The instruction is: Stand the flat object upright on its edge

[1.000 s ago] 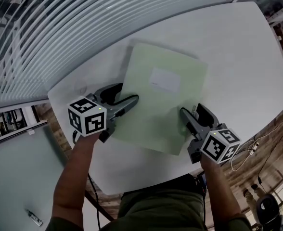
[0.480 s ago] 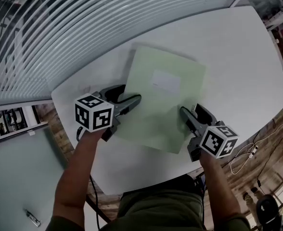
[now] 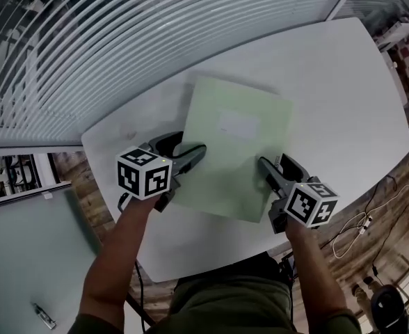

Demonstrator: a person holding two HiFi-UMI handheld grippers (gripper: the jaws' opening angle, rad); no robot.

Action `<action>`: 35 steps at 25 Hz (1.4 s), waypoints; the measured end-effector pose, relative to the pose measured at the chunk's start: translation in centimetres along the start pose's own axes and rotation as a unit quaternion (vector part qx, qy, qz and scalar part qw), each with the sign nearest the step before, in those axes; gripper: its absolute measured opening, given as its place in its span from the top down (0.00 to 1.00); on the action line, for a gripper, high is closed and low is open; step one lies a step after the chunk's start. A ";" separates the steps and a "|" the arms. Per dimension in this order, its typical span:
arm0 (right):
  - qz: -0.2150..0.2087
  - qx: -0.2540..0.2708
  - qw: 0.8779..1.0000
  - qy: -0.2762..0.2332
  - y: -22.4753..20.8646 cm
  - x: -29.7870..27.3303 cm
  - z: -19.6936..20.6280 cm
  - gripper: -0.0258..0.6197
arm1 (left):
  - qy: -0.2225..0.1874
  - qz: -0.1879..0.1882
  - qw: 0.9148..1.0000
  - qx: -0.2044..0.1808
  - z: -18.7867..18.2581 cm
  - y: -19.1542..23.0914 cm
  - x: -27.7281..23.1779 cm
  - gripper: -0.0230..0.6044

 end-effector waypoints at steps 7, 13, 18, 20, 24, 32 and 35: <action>0.000 0.027 1.000 -0.007 1.8 1.2 -0.5 0.53 | -0.029 -0.017 0.999 -0.002 -0.2 -1.3 2.5 0.49; -0.004 0.047 0.999 -0.013 3.6 2.1 -0.8 0.53 | -0.052 -0.028 0.998 -0.009 -0.6 -2.1 4.7 0.49; -0.006 0.059 0.998 -0.017 4.7 2.8 -1.3 0.53 | -0.070 -0.036 0.997 -0.009 -1.0 -2.7 6.1 0.49; -0.007 0.067 0.998 -0.019 5.1 3.0 -1.7 0.53 | -0.079 -0.039 0.996 -0.006 -1.2 -3.0 6.5 0.49; -0.008 0.091 0.996 -0.023 6.2 3.5 -2.5 0.53 | -0.097 -0.043 0.994 0.001 -1.3 -3.3 7.5 0.49; -0.012 0.150 0.988 -0.031 8.2 3.9 -4.6 0.53 | -0.139 -0.054 0.989 0.000 -2.5 -3.7 9.2 0.49; -0.014 0.171 0.984 -0.036 9.0 4.0 -5.6 0.53 | -0.155 -0.058 0.986 -0.002 -3.1 -3.8 9.9 0.49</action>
Point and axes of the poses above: the fingertips, and each gripper's own axes: x backward along the fingers, y to its left, z out of its underside, the point moved 1 cm from there along x, backward along the fingers, and after that the axes turned 15 degrees about -z, right-handed, at the moved point
